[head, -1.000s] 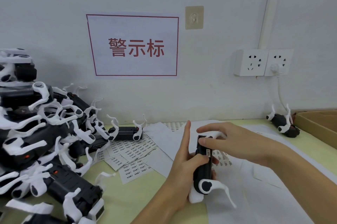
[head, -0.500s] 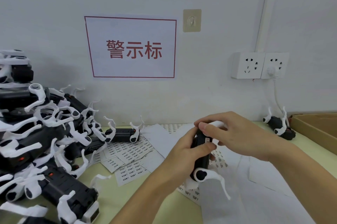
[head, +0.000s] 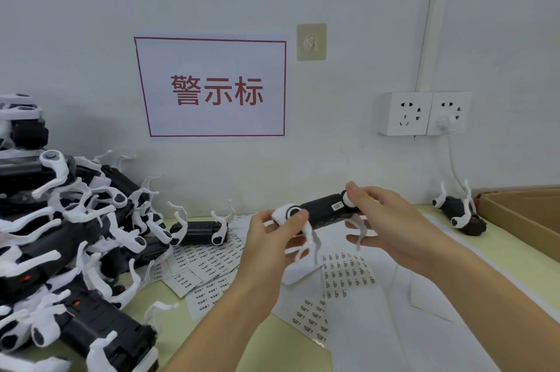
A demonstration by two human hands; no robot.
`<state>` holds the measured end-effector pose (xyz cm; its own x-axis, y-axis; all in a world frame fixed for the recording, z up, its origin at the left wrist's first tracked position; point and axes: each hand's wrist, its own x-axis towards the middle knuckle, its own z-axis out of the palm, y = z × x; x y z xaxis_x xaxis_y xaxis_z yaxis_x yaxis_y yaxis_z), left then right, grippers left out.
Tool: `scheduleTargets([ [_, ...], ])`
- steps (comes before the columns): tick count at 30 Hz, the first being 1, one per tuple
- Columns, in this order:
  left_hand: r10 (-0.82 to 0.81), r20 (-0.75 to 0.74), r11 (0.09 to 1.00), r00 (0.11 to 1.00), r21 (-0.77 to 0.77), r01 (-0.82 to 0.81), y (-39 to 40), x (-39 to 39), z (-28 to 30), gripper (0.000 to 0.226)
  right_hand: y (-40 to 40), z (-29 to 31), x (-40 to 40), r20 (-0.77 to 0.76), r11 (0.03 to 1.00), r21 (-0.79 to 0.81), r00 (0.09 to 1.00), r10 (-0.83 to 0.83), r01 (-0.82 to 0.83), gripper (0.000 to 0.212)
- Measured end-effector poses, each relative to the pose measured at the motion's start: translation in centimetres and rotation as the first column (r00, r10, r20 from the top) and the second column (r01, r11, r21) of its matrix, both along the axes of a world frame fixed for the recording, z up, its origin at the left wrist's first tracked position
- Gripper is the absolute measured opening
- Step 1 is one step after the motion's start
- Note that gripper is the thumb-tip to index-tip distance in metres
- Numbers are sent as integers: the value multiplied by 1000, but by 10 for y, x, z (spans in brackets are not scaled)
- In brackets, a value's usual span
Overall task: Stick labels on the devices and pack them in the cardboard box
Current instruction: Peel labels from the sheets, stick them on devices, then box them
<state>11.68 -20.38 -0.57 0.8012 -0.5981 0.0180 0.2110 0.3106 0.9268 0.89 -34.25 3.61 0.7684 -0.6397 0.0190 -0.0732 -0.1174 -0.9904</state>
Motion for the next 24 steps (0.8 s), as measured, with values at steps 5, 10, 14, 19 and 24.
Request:
scheduleTargets([
  [5,80,32,996,996,27,-81,5,5,-2,17,2,-3,0,4,987,117,993,114,-114,44],
  [10,37,-35,999,999,-15,-37,9,3,0,25,2,-4,0,31,980,120,987,157,-159,63],
  [14,7,-60,998,998,-63,-11,10,5,-1,22,3,-4,0,43,979,131,987,154,-158,62],
  [19,9,-67,993,998,-119,-17,10,8,-1,20,6,-7,3,37,975,148,986,163,-166,38],
  [24,43,-9,993,999,-114,-43,10,10,-3,15,7,-9,4,8,976,167,990,140,-139,26],
])
